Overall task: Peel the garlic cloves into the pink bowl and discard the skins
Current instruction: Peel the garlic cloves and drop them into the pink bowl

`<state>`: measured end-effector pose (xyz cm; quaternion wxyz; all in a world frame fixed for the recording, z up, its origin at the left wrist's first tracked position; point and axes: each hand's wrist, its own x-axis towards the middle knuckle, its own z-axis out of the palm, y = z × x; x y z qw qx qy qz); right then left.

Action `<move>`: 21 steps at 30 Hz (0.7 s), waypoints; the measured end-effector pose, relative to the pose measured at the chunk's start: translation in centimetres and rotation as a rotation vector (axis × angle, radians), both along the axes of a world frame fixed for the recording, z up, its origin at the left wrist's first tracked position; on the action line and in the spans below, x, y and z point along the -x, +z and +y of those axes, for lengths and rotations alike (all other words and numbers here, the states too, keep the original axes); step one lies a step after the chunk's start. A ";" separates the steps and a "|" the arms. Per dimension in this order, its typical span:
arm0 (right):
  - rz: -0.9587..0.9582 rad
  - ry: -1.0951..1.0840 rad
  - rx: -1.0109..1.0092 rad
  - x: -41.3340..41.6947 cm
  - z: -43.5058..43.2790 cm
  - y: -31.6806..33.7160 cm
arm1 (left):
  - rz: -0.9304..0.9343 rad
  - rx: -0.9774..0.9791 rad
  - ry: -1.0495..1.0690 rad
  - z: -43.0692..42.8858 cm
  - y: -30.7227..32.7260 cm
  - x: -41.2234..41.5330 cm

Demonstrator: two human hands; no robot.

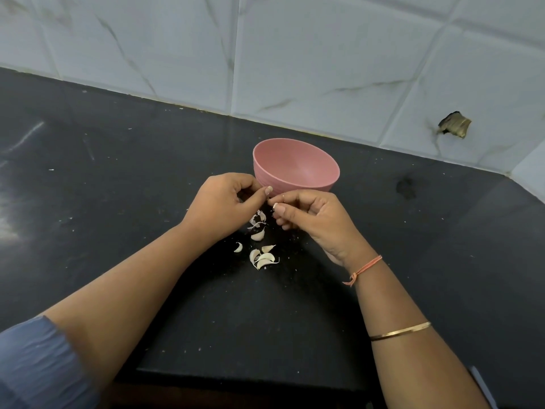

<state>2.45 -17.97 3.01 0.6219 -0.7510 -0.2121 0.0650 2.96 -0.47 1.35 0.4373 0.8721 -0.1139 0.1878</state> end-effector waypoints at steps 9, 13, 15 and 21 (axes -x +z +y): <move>0.019 -0.061 -0.001 -0.2 0.0 -0.1 | 0.015 -0.012 0.004 0.0 -0.1 -0.1; -0.045 -0.101 0.154 -0.4 0.0 -0.4 | 0.019 -0.010 0.011 0.1 -0.1 -0.1; -0.062 -0.108 0.220 -0.5 -0.1 -0.5 | 0.018 -0.005 0.014 0.0 -0.1 0.0; -0.219 -0.106 0.505 -0.1 0.0 -0.3 | 0.020 0.004 0.023 0.0 -0.2 -0.1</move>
